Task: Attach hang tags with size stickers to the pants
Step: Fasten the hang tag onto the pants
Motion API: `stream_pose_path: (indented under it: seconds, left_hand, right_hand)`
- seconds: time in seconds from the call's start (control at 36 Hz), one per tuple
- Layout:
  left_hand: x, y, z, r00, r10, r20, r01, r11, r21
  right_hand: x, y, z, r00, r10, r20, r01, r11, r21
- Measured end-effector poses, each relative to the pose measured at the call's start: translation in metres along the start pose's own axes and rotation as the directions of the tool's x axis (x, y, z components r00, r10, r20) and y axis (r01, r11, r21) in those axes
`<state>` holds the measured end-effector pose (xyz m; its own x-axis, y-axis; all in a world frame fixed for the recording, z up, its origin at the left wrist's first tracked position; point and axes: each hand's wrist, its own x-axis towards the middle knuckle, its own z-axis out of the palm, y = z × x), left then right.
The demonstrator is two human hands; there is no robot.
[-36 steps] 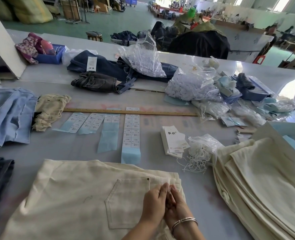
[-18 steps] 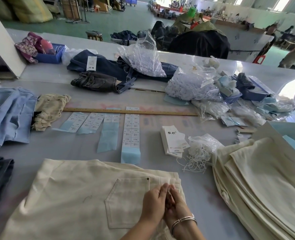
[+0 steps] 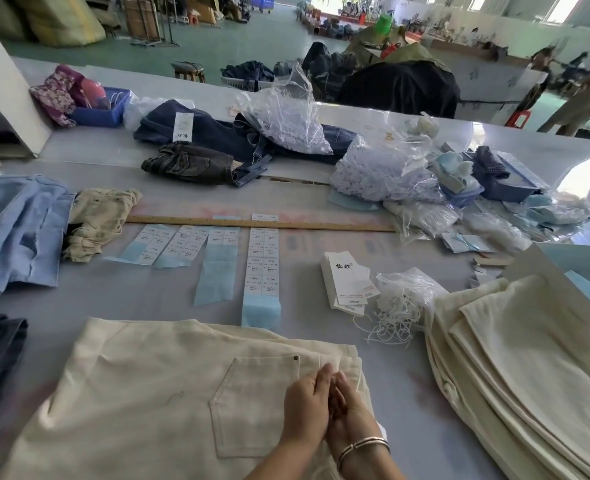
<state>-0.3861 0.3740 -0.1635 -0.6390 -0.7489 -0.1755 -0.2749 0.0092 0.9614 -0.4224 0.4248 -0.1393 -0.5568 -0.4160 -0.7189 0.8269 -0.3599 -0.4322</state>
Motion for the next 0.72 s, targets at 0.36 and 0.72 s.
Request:
stream_pose_path:
  seconds: [0.36,0.72]
  left_hand:
    - [-0.01,0.002,-0.011,0.975,-0.074,0.209,0.096,0.99,-0.099]
    - [-0.016,0.02,-0.04,0.962,-0.042,0.27,0.131,0.938,-0.321]
  right_hand:
    - [-0.008,-0.017,-0.01,0.996,-0.027,-0.089,0.013,0.988,-0.151]
    - [-0.023,-0.029,-0.01,0.995,-0.055,0.082,0.073,0.968,-0.239]
